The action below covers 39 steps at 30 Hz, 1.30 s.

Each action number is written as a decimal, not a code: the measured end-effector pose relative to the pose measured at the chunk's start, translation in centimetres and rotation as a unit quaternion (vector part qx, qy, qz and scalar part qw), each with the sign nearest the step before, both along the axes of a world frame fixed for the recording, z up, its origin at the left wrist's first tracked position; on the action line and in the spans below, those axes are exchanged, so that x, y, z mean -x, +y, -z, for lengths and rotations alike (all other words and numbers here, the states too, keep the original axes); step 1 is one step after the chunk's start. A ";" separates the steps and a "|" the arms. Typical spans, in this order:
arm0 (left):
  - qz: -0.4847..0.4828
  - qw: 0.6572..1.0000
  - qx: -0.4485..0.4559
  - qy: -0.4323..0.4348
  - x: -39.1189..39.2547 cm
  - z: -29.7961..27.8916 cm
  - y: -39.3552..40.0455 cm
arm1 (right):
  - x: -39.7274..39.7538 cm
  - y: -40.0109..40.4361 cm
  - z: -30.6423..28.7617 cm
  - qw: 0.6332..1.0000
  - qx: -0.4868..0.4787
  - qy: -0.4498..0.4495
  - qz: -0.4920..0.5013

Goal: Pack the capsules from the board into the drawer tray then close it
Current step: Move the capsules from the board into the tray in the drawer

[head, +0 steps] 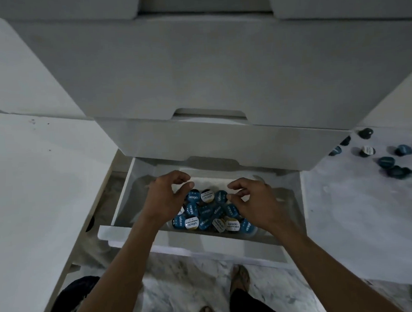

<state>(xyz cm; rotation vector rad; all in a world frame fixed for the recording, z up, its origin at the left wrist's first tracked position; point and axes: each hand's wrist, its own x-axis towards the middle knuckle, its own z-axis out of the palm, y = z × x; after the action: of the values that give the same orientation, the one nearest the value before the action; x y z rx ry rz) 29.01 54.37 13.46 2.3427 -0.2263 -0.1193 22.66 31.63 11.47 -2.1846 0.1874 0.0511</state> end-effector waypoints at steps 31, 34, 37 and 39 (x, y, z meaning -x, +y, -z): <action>0.181 0.978 0.069 0.078 11.5 0.0 -38.9 | 18.1 -35.7 -4.1 0.969 0.000 -0.036 0.245; 0.190 0.976 0.045 0.095 11.7 1.0 -42.0 | 17.1 -39.1 -3.1 0.968 0.011 -0.016 0.250; 0.199 0.975 0.026 0.099 10.4 2.0 -44.7 | 15.5 -41.7 -1.8 0.966 0.016 0.006 0.256; 0.212 0.973 0.013 0.086 9.1 2.7 -46.7 | 14.3 -43.1 -0.7 0.968 0.028 0.018 0.249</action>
<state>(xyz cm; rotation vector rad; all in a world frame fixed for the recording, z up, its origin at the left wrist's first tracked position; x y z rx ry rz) 19.91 7.67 10.78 2.2112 -0.6351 -0.5207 8.33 -11.44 12.19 -2.1323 0.7601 -0.1997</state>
